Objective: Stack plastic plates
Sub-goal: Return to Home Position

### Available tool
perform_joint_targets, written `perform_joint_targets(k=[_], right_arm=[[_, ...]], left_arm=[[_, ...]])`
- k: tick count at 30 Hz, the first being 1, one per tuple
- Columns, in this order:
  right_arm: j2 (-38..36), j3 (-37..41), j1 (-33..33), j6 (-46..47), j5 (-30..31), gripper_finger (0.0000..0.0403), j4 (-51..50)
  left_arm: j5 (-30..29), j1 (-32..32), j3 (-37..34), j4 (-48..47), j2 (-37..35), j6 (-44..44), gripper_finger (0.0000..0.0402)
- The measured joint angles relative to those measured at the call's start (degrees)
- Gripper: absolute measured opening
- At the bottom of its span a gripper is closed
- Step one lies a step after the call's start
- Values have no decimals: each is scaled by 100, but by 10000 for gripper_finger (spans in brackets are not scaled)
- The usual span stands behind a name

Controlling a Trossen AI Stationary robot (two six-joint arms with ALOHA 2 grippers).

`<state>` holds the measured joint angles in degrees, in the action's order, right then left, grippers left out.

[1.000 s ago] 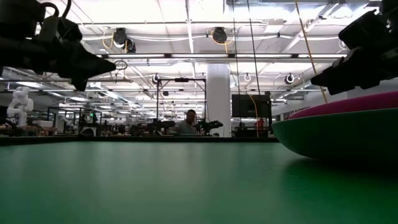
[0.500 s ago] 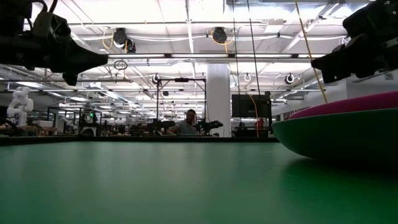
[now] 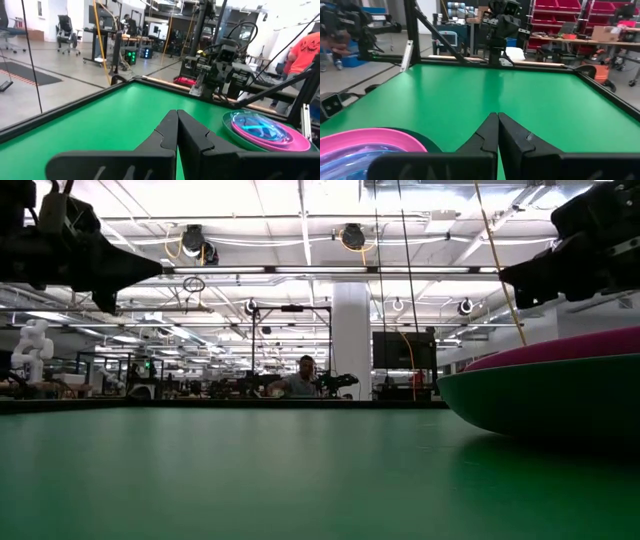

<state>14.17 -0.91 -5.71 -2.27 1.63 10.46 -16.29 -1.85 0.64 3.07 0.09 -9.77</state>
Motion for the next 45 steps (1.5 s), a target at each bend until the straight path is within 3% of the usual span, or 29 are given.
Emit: perform_joint_targets(k=[5,16,31,38,45], right_arm=[[-275,2,230,69,-474,0,-336],[-1187,0,562,111,-446,0,-872],[-1167,-11,651,3,-441,0,-877],[-1165,-11,649,3,-445,0,-872],[-1165,-11,649,6,-446,0,-867]], left_arm=[[25,1,0,-19,8,65,5],[234,0,1,-51,8,77,5],[622,-1,-4,-91,8,635,5],[1373,50,-2,-233,13,547,5],[1419,50,-2,-251,23,679,5]])
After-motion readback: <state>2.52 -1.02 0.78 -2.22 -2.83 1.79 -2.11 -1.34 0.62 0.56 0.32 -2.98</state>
